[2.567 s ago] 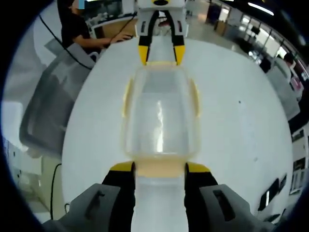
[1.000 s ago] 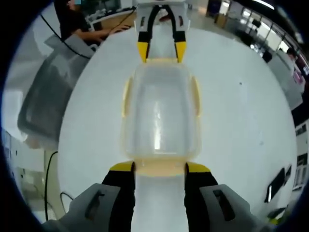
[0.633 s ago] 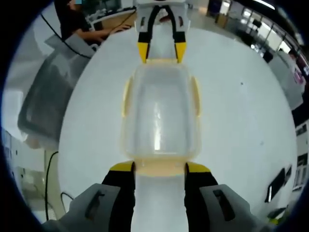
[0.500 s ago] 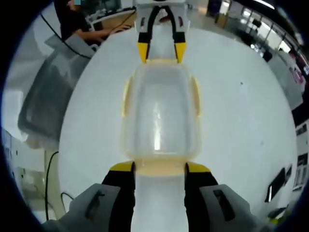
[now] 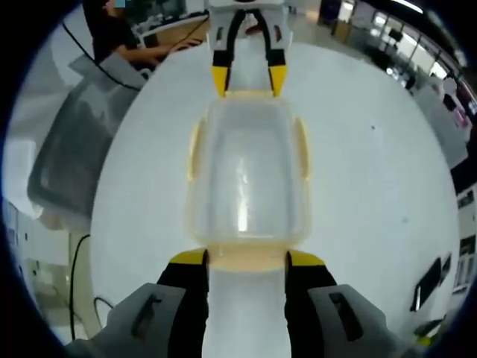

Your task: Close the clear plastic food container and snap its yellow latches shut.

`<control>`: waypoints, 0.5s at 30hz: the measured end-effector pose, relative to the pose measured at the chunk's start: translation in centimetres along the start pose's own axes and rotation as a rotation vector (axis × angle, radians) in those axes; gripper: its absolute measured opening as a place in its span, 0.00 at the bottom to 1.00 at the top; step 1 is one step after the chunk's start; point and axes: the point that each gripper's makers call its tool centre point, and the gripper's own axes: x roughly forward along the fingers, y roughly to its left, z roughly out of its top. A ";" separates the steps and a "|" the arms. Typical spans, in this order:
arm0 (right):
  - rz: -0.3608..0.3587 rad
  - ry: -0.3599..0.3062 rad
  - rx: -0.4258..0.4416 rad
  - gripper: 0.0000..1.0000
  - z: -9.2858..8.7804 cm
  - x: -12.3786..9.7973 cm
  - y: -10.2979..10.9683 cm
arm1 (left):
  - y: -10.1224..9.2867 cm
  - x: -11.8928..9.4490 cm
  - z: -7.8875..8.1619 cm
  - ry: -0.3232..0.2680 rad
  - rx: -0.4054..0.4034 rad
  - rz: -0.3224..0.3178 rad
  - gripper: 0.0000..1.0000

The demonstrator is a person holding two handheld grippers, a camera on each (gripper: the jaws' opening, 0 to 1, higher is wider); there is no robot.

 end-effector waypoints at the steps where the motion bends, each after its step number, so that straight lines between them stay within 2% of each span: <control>1: -0.001 0.000 -0.001 0.36 0.0 0.0 -0.1 | 0.0 0.0 0.0 0.000 -0.001 -0.001 0.33; 15: -0.001 0.001 -0.003 0.36 -0.1 0.1 -0.3 | 0.1 0.1 -0.1 0.007 0.012 0.001 0.33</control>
